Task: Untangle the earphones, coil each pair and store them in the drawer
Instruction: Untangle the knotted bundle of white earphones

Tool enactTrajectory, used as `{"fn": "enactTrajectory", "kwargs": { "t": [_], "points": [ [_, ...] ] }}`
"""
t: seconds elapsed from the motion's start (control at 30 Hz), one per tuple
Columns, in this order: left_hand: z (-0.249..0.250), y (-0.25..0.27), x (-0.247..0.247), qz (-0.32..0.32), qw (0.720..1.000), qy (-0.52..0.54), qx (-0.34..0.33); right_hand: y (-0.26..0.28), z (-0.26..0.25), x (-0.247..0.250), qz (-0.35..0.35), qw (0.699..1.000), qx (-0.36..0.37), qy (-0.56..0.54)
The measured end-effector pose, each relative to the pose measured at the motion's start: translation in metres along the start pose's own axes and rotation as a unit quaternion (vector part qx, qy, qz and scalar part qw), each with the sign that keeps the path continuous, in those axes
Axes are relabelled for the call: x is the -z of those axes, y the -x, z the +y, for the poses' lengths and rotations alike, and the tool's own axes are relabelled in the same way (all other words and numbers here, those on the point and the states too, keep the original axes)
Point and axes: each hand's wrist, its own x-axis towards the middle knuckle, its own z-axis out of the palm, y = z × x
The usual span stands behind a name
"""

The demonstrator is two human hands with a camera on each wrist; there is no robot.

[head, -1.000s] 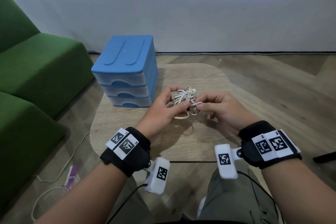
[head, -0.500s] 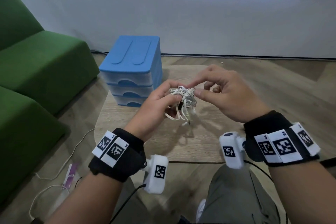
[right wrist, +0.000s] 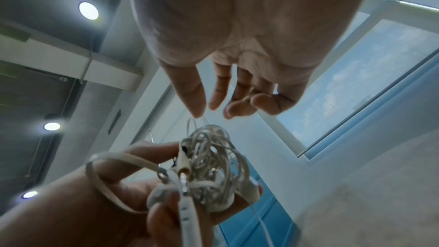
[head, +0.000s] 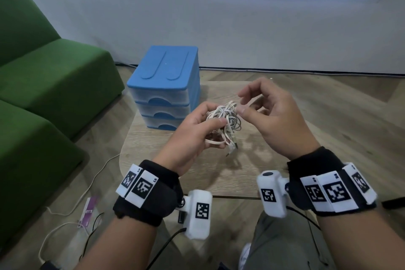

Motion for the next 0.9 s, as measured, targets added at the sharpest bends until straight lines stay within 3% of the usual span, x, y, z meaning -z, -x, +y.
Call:
{"fn": "enactTrajectory", "kwargs": {
  "t": [0.07, 0.2, 0.3, 0.4, 0.6, 0.9],
  "points": [
    [-0.001, 0.0, 0.0, 0.013, 1.0, 0.007, -0.007, 0.005, -0.006, 0.004, 0.003, 1.0, 0.019, -0.005],
    [0.001, 0.001, -0.002, 0.027, 0.999, 0.045, -0.014, 0.013, -0.009, -0.002, -0.061, 0.995, 0.033, 0.078],
    [0.005, 0.003, -0.006, 0.016, 0.997, 0.071, -0.012, 0.015, -0.007, -0.007, -0.032, 0.992, 0.046, 0.116],
    [0.007, 0.003, -0.007, 0.024, 0.997, 0.068, 0.0, 0.016, -0.011, -0.006, -0.024, 0.992, 0.048, 0.116],
    [0.004, 0.0, -0.008, 0.067, 0.992, 0.109, -0.001, 0.017, -0.019, -0.006, -0.086, 0.994, 0.028, 0.061],
    [0.004, 0.001, -0.016, 0.102, 0.99, 0.1, -0.01, 0.019, -0.022, -0.021, 0.037, 0.983, 0.07, 0.164]
  ]
}}
